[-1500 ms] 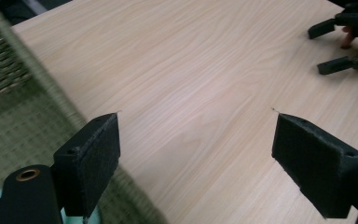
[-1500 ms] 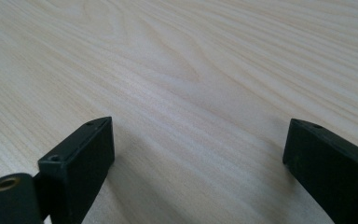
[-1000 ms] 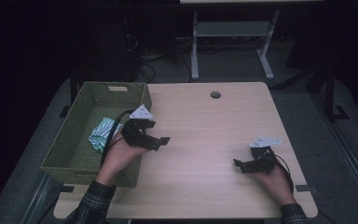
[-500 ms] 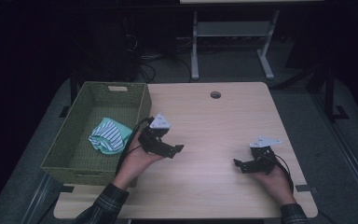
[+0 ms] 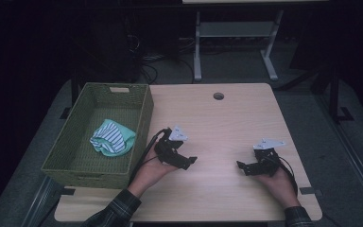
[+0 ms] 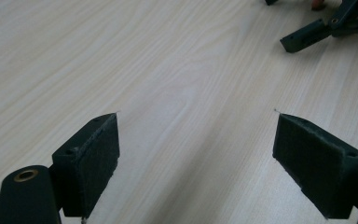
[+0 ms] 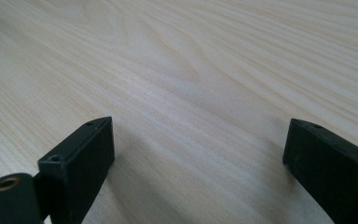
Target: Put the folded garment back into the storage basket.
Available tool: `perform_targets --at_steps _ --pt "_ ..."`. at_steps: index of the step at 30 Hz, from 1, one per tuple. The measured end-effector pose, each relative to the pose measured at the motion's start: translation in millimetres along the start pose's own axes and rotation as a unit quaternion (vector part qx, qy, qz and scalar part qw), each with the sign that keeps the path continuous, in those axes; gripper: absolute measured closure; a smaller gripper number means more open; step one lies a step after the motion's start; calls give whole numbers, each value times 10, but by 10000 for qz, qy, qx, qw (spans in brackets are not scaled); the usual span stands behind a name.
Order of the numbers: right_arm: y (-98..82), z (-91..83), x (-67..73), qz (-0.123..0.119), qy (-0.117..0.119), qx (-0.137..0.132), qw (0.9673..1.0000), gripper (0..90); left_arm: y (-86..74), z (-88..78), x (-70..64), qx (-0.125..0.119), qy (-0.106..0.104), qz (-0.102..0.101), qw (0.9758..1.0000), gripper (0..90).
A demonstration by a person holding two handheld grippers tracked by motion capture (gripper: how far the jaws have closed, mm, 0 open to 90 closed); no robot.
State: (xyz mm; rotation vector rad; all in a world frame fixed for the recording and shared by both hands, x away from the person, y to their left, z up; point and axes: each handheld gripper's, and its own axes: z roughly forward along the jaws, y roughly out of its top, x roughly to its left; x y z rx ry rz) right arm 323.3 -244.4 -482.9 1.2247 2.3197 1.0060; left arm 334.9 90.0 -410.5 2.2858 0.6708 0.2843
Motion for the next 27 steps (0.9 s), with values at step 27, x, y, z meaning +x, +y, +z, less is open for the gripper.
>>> perform_targets --at_steps 27 --pt "0 0 1 8 9 5 10000 83 -244 471 -107 396 97 41 9992 139"
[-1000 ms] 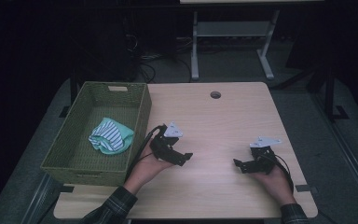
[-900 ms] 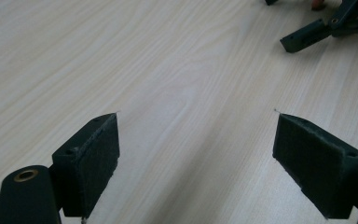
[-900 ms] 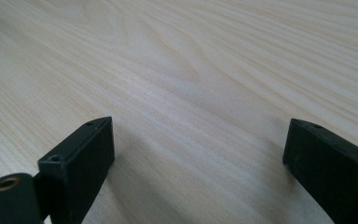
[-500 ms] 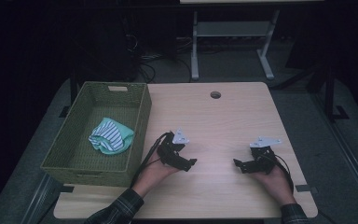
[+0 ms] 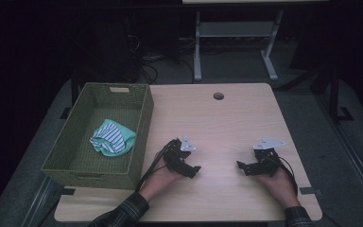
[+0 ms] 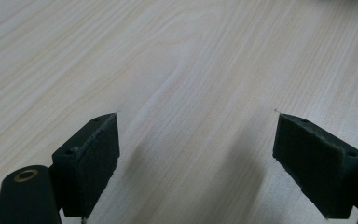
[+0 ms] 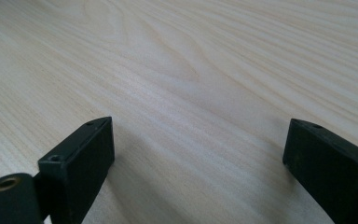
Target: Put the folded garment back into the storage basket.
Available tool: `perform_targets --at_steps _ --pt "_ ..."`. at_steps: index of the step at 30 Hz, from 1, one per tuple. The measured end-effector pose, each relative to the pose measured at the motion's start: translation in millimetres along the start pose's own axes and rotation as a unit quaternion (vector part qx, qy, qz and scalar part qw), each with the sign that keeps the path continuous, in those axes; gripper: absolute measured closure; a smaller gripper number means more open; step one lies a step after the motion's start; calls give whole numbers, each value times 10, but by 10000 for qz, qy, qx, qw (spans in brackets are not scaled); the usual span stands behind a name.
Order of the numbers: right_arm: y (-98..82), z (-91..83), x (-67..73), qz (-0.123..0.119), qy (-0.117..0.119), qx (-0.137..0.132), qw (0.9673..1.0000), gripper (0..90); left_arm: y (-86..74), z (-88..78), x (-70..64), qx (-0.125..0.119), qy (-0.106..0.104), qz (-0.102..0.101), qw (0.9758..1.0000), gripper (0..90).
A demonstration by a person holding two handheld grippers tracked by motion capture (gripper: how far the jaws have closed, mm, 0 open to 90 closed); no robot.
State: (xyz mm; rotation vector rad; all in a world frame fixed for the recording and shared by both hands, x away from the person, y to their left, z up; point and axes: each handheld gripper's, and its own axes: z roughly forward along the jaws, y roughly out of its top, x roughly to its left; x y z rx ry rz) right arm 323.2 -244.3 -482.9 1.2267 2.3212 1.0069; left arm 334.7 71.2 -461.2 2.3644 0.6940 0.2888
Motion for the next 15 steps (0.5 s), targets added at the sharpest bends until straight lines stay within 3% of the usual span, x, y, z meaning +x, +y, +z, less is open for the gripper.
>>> perform_targets --at_steps 5,15 --pt "0 0 0 1 0 0 10000 83 -24 56 -4 105 19 29 9999 138" --pt "0 0 0 0 0 0 10000 83 -91 65 7 -132 -86 -90 9998 134"
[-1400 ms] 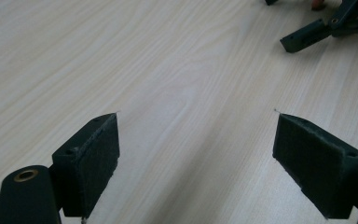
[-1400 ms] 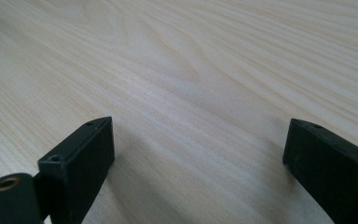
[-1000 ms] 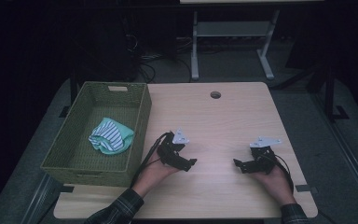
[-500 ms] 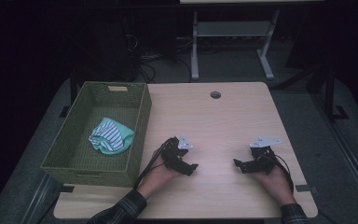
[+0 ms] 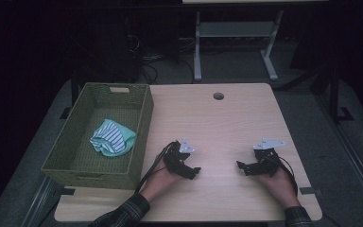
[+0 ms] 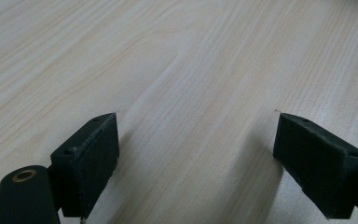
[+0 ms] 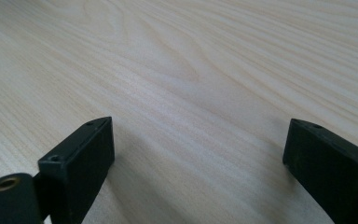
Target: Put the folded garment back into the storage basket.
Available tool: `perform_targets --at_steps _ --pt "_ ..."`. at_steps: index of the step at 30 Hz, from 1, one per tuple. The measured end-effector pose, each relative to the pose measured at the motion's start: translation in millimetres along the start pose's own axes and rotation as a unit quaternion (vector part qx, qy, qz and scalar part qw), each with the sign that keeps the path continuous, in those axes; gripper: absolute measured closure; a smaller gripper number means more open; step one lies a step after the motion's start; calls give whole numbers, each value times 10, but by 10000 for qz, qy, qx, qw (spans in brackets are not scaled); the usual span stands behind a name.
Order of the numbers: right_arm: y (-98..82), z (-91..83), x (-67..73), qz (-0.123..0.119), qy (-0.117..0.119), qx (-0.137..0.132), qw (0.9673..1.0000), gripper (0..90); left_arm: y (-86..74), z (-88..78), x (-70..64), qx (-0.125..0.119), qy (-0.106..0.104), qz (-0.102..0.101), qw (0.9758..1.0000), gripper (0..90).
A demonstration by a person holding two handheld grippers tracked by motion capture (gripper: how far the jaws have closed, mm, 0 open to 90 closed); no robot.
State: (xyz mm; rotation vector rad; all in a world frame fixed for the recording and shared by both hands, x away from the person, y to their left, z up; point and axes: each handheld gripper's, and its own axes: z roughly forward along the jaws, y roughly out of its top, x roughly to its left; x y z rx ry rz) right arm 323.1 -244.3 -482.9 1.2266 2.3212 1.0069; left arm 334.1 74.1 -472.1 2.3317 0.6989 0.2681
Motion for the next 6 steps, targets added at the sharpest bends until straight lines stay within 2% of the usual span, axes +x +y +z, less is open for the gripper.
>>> perform_targets --at_steps 6 --pt "0 0 0 -4 1 1 10000 83 -47 2 7 -179 -36 42 9998 128"
